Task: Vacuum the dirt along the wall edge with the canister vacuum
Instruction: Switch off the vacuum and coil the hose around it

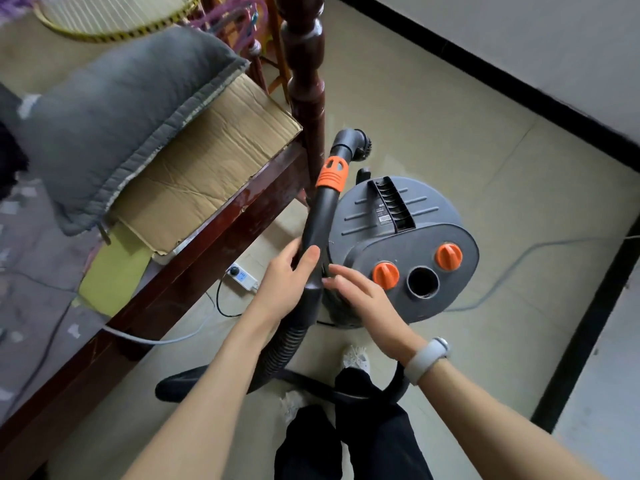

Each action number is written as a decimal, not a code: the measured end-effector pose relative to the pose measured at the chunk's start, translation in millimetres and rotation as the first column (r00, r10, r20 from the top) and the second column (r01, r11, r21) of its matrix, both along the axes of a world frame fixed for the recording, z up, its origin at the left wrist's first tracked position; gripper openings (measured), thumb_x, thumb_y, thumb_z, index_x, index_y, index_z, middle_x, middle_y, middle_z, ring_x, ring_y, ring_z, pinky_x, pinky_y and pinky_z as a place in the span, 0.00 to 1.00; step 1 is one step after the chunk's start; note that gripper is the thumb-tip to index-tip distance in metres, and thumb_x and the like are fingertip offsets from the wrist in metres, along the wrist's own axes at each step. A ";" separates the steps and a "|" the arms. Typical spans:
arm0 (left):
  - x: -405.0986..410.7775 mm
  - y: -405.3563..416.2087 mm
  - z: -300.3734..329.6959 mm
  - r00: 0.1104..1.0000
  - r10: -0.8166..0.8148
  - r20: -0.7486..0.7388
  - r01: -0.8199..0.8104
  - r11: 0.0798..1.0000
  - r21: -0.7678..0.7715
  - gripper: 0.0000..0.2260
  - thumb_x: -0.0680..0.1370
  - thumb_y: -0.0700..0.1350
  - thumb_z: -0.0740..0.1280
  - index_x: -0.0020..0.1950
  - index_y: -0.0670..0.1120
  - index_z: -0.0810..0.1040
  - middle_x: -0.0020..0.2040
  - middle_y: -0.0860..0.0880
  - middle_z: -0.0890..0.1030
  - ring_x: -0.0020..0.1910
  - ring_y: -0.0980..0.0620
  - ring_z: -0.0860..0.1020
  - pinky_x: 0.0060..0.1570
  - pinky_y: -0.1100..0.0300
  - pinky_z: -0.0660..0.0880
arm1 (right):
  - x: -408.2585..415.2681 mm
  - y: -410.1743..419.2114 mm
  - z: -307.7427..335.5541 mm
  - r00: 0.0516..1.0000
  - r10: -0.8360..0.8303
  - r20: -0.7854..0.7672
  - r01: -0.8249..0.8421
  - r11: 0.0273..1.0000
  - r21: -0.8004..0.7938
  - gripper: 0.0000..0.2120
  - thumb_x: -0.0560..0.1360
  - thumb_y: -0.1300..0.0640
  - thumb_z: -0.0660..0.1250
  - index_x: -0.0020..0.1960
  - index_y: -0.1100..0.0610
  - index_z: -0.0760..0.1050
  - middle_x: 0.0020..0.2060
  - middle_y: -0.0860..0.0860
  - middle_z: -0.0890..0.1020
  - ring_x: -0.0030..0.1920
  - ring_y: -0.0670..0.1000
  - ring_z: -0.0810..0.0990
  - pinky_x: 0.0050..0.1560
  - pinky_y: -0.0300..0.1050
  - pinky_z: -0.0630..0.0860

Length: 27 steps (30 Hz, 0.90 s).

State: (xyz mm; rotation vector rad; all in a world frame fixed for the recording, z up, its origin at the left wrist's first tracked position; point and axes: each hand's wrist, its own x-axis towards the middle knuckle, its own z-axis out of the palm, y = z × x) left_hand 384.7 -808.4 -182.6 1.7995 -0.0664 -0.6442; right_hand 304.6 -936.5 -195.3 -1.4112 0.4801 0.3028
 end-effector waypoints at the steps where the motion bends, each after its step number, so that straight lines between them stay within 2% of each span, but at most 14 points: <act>1: -2.2 0.6 2.6 0.999 -0.031 -0.020 0.031 1.000 -0.006 0.08 0.81 0.46 0.60 0.57 0.52 0.77 0.49 0.56 0.82 0.49 0.63 0.79 0.48 0.72 0.73 | 7.6 3.6 7.7 0.997 -0.074 -0.004 0.074 0.997 0.034 0.11 0.80 0.55 0.60 0.59 0.55 0.74 0.54 0.49 0.81 0.57 0.43 0.78 0.57 0.34 0.73; 4: -14.8 0.6 8.6 0.999 -0.037 0.002 0.037 0.997 0.063 0.11 0.82 0.41 0.58 0.60 0.48 0.76 0.59 0.47 0.75 0.59 0.54 0.75 0.63 0.60 0.71 | 28.8 11.0 22.3 0.970 -0.231 -0.078 0.230 0.973 -0.018 0.11 0.79 0.50 0.62 0.48 0.58 0.76 0.50 0.58 0.81 0.56 0.57 0.79 0.60 0.52 0.74; 5: -21.0 1.6 10.8 1.000 -0.014 0.013 0.013 0.997 0.075 0.10 0.82 0.40 0.58 0.59 0.48 0.76 0.59 0.46 0.72 0.58 0.53 0.75 0.64 0.58 0.70 | 30.4 12.7 25.4 0.957 -0.271 -0.102 0.269 0.963 -0.030 0.11 0.78 0.51 0.63 0.46 0.59 0.75 0.46 0.58 0.81 0.52 0.58 0.80 0.57 0.52 0.75; 8: -41.2 14.6 9.1 0.999 0.038 -0.033 -0.037 0.999 0.035 0.08 0.81 0.43 0.61 0.58 0.46 0.76 0.60 0.45 0.73 0.57 0.51 0.76 0.63 0.56 0.71 | 24.5 9.0 29.9 0.924 -0.373 -0.088 0.374 0.927 -0.005 0.11 0.78 0.51 0.64 0.42 0.58 0.74 0.34 0.50 0.80 0.36 0.46 0.80 0.38 0.38 0.75; 10: -56.4 33.9 2.2 0.995 -0.045 -0.092 0.049 0.998 0.045 0.09 0.79 0.49 0.62 0.58 0.48 0.75 0.55 0.48 0.78 0.57 0.50 0.77 0.57 0.60 0.72 | 20.5 -2.7 34.2 0.895 -0.441 -0.063 0.442 0.897 0.001 0.11 0.78 0.51 0.64 0.42 0.57 0.74 0.29 0.45 0.79 0.31 0.43 0.78 0.31 0.35 0.73; 11: -62.8 45.4 -2.1 0.985 -0.148 -0.093 0.158 0.982 0.106 0.10 0.78 0.51 0.64 0.58 0.50 0.75 0.52 0.51 0.79 0.55 0.51 0.77 0.53 0.63 0.72 | 20.1 -10.8 37.5 0.877 -0.478 -0.047 0.479 0.878 0.008 0.10 0.78 0.51 0.63 0.43 0.58 0.73 0.28 0.45 0.79 0.30 0.44 0.78 0.30 0.35 0.72; 13: -69.0 66.3 -10.8 0.914 -0.401 -0.060 0.397 0.857 0.329 0.14 0.76 0.54 0.67 0.60 0.54 0.72 0.52 0.55 0.78 0.52 0.54 0.76 0.48 0.62 0.70 | 20.5 -27.9 44.6 0.834 -0.551 -0.027 0.551 0.833 0.041 0.10 0.79 0.52 0.63 0.45 0.58 0.74 0.31 0.47 0.80 0.35 0.46 0.79 0.36 0.39 0.76; 15: -63.1 73.8 -15.5 0.834 -0.550 -0.032 0.496 0.725 0.478 0.18 0.76 0.53 0.67 0.65 0.53 0.70 0.57 0.54 0.76 0.55 0.54 0.75 0.52 0.59 0.69 | 20.4 -41.8 47.5 0.796 -0.604 -0.035 0.604 0.793 0.071 0.10 0.79 0.52 0.62 0.47 0.59 0.74 0.39 0.52 0.81 0.42 0.50 0.80 0.46 0.45 0.77; 18: -50.3 62.3 -10.4 0.781 -0.620 0.072 0.507 0.698 0.505 0.18 0.78 0.51 0.65 0.66 0.48 0.68 0.58 0.51 0.73 0.57 0.52 0.73 0.54 0.58 0.68 | 15.3 -53.3 47.2 0.788 -0.612 -0.058 0.614 0.789 0.007 0.09 0.79 0.52 0.62 0.48 0.58 0.73 0.41 0.52 0.79 0.44 0.51 0.79 0.49 0.46 0.76; 21: -42.6 41.1 2.9 0.803 -0.555 0.217 0.431 0.792 0.432 0.15 0.79 0.46 0.64 0.64 0.46 0.68 0.56 0.50 0.73 0.57 0.50 0.72 0.59 0.52 0.68 | 11.2 -59.9 51.1 0.816 -0.576 0.054 0.575 0.797 -0.185 0.02 0.78 0.56 0.62 0.49 0.55 0.72 0.39 0.47 0.78 0.39 0.40 0.77 0.40 0.33 0.73; 22: -40.9 32.8 8.4 0.809 -0.533 0.250 0.409 0.814 0.412 0.14 0.79 0.45 0.64 0.64 0.47 0.68 0.55 0.51 0.72 0.56 0.50 0.71 0.60 0.50 0.68 | 8.8 -62.0 53.2 0.830 -0.548 0.105 0.555 0.788 -0.268 0.05 0.79 0.58 0.61 0.54 0.54 0.71 0.40 0.46 0.78 0.40 0.38 0.77 0.41 0.31 0.71; 24: -37.5 12.9 19.5 0.810 -0.509 0.292 0.389 0.838 0.383 0.13 0.79 0.45 0.63 0.63 0.47 0.69 0.55 0.52 0.72 0.55 0.51 0.70 0.60 0.49 0.67 | 4.1 -67.7 59.0 0.869 -0.439 0.228 0.493 0.739 -0.458 0.17 0.78 0.63 0.57 0.67 0.56 0.67 0.53 0.52 0.77 0.54 0.44 0.76 0.54 0.29 0.67; 26: -32.1 -9.4 29.2 0.810 -0.488 0.327 0.376 0.858 0.350 0.12 0.79 0.46 0.63 0.62 0.48 0.69 0.54 0.54 0.71 0.54 0.52 0.70 0.59 0.49 0.67 | 1.3 -73.8 66.8 0.899 -0.223 0.376 0.433 0.572 -0.697 0.24 0.73 0.67 0.56 0.68 0.62 0.68 0.64 0.60 0.71 0.66 0.57 0.69 0.66 0.34 0.60; 27: -27.3 -21.4 33.9 0.805 -0.485 0.341 0.374 0.862 0.342 0.12 0.79 0.46 0.63 0.62 0.48 0.69 0.53 0.55 0.71 0.54 0.52 0.71 0.58 0.49 0.68 | 1.6 -77.8 70.4 0.909 -0.043 0.414 0.390 0.436 -0.811 0.26 0.69 0.67 0.57 0.66 0.63 0.71 0.66 0.62 0.70 0.67 0.61 0.68 0.69 0.43 0.60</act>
